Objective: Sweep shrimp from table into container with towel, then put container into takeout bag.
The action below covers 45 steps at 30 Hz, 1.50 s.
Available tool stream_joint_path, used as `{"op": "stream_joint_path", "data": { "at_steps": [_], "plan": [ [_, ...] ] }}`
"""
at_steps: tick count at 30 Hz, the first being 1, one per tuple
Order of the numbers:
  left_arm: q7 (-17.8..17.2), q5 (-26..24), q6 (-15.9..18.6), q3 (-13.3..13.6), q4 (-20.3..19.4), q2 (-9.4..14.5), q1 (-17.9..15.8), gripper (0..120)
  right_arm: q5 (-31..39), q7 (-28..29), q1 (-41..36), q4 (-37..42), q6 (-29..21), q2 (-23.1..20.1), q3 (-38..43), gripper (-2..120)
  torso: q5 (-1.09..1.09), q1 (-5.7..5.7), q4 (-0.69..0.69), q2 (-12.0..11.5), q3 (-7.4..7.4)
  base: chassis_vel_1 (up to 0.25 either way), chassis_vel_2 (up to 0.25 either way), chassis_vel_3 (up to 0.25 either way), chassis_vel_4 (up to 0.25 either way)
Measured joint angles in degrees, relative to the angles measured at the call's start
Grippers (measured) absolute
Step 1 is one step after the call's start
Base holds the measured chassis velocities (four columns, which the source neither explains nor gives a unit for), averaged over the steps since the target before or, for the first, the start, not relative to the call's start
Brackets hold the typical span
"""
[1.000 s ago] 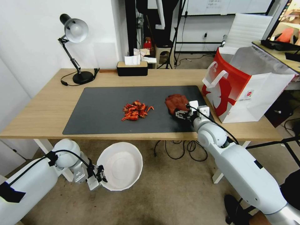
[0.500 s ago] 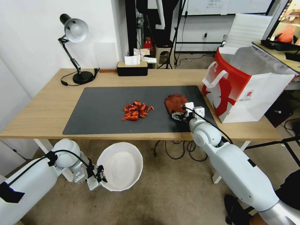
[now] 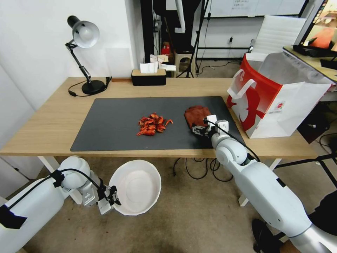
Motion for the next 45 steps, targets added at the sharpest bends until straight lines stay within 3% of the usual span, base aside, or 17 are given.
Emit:
{"op": "stream_joint_path", "data": {
  "at_steps": [19,31,34,40,45],
  "plan": [
    [-0.07,-0.07,0.04,-0.21,-0.53,0.64,0.24,0,-1.37,-0.25,-0.53,0.55,0.86,-0.21,0.1,11,0.0,0.02,-0.02,0.0,0.02,0.0,0.0,0.0,0.0],
    [-0.12,-0.27,0.04,-0.35,-0.54,0.94,0.44,0,-5.49,-2.72,-0.6,1.83,4.81,-1.15,0.08,9,0.01,0.02,-0.02,-0.01,0.02,0.0,0.0,0.0,0.0],
    [-0.3,-0.27,0.04,-0.37,-0.42,0.91,0.81,0,-7.87,-10.79,0.96,2.25,12.16,-2.14,-0.25,9,0.0,0.02,-0.02,-0.01,0.01,0.0,0.0,0.0,0.0],
    [-0.39,-0.28,0.0,-1.2,-0.33,0.93,0.93,0,-7.95,-14.69,4.36,0.95,14.92,-2.28,-1.99,9,0.0,0.02,-0.01,0.0,0.0,0.0,0.0,0.0,0.0],
    [-0.6,-0.34,-0.25,-1.8,0.59,0.92,0.96,0,-6.71,-20.28,10.92,-2.27,14.76,-3.57,-8.59,9,0.0,0.02,0.0,-0.01,0.01,0.0,0.0,0.0,0.0]
  ]
}}
